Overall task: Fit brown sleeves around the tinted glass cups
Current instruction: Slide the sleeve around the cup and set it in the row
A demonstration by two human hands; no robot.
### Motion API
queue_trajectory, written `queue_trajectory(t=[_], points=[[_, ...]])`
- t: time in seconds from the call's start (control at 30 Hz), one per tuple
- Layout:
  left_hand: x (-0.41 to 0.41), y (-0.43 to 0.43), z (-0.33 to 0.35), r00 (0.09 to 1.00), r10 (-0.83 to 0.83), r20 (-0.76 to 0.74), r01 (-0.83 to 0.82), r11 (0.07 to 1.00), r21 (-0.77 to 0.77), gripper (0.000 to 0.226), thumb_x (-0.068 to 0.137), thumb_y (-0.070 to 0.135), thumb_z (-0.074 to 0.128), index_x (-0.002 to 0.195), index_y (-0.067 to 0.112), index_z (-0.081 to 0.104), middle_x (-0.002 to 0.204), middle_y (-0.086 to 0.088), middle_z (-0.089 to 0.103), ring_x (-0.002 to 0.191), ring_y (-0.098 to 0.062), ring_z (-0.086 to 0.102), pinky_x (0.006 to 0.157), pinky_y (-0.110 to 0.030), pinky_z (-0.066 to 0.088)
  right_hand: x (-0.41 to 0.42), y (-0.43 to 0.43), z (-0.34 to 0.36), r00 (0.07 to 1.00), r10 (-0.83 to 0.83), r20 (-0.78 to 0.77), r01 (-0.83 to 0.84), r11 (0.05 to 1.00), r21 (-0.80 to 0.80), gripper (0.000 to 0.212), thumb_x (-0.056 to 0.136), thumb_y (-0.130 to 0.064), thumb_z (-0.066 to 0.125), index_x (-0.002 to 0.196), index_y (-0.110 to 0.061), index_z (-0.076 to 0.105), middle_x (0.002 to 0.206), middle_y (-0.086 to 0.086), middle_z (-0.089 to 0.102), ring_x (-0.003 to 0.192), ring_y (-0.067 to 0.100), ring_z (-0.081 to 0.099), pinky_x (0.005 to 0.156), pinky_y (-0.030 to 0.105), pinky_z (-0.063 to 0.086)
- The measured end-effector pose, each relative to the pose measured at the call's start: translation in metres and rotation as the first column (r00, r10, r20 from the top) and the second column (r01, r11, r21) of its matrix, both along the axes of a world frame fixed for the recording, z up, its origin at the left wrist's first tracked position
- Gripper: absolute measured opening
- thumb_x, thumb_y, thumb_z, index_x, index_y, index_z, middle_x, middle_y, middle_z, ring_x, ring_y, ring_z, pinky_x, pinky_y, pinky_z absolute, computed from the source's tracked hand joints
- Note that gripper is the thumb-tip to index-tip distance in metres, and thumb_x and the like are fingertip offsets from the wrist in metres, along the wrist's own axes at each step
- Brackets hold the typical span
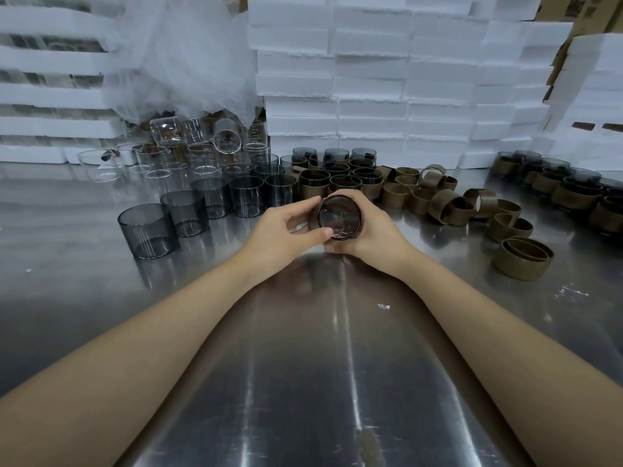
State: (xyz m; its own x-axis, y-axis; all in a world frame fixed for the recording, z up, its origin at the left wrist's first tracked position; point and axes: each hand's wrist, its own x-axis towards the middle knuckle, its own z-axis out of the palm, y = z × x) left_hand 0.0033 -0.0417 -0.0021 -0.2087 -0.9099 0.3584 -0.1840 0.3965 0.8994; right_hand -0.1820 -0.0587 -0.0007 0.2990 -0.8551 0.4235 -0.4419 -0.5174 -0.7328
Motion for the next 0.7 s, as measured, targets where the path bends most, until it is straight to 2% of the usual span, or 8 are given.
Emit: queue_trajectory(t=[0.17, 0.27, 0.33, 0.53, 0.63, 0.7], points=[[0.0010, -0.0057, -0.0021, 0.996, 0.037, -0.083, -0.036, 0.999, 0.016, 0.039, 0.088, 0.008, 0.069, 0.127, 0.010, 0.063, 0.121, 0.001, 0.068, 0.112, -0.003, 0.062, 0.107, -0.029, 0.044, 0.0001, 0.0018, 0.0015, 1.000, 0.017, -0.017, -0.017, 1.000, -0.012, 0.072, 0.064, 0.002, 0.085, 0.125, -0.013, 0.052, 0.117, -0.006, 0.062, 0.110, 0.009, 0.059, 0.092, 0.019, 0.048], [0.0013, -0.0063, -0.0021, 0.988, 0.024, -0.154, -0.020, 1.000, 0.023, 0.022, 0.089, 0.012, 0.068, 0.101, 0.030, 0.075, 0.099, 0.011, 0.075, 0.098, -0.001, 0.068, 0.091, -0.021, 0.053, -0.0001, 0.0045, 0.0028, 0.999, 0.031, -0.021, -0.031, 0.999, -0.013, 0.071, 0.064, 0.004, 0.084, 0.125, -0.013, 0.052, 0.120, -0.003, 0.062, 0.110, 0.012, 0.061, 0.096, 0.031, 0.050], [0.0011, -0.0061, -0.0011, 0.986, 0.022, -0.167, -0.020, 1.000, 0.016, 0.021, 0.089, 0.011, 0.068, 0.094, 0.031, 0.075, 0.091, 0.012, 0.076, 0.091, -0.001, 0.069, 0.083, -0.018, 0.054, -0.0003, 0.0060, 0.0033, 0.999, 0.037, -0.026, -0.037, 0.999, -0.027, 0.072, 0.064, 0.004, 0.084, 0.126, -0.013, 0.052, 0.121, -0.003, 0.062, 0.110, 0.011, 0.061, 0.097, 0.034, 0.050], [-0.0008, -0.0038, 0.0008, 0.972, 0.038, -0.232, -0.020, 0.997, 0.079, 0.009, 0.089, 0.014, 0.069, 0.097, 0.015, 0.067, 0.082, 0.008, 0.074, 0.083, -0.003, 0.070, 0.073, -0.015, 0.054, 0.0012, 0.0080, 0.0049, 0.993, 0.041, -0.112, -0.054, 0.991, -0.123, 0.069, 0.068, -0.002, 0.085, 0.128, -0.015, 0.055, 0.118, -0.007, 0.064, 0.106, 0.006, 0.062, 0.094, 0.025, 0.049], [-0.0004, -0.0027, 0.0025, 0.971, 0.038, -0.236, -0.012, 0.994, 0.111, 0.012, 0.090, 0.016, 0.068, 0.102, 0.016, 0.066, 0.092, 0.004, 0.071, 0.089, -0.005, 0.069, 0.077, -0.018, 0.055, 0.0038, 0.0090, 0.0064, 0.987, 0.053, -0.154, -0.080, 0.980, -0.179, 0.062, 0.073, -0.006, 0.082, 0.128, -0.017, 0.056, 0.116, -0.012, 0.063, 0.105, -0.001, 0.061, 0.092, 0.017, 0.047], [-0.0006, -0.0029, 0.0024, 0.980, 0.038, -0.198, -0.015, 0.993, 0.116, 0.013, 0.091, 0.019, 0.067, 0.103, 0.018, 0.065, 0.099, 0.001, 0.069, 0.095, -0.008, 0.066, 0.079, -0.019, 0.056, 0.0064, 0.0100, 0.0084, 0.981, 0.066, -0.184, -0.105, 0.971, -0.213, 0.057, 0.077, -0.006, 0.078, 0.130, -0.016, 0.057, 0.122, -0.010, 0.064, 0.110, -0.002, 0.059, 0.094, 0.015, 0.045]])
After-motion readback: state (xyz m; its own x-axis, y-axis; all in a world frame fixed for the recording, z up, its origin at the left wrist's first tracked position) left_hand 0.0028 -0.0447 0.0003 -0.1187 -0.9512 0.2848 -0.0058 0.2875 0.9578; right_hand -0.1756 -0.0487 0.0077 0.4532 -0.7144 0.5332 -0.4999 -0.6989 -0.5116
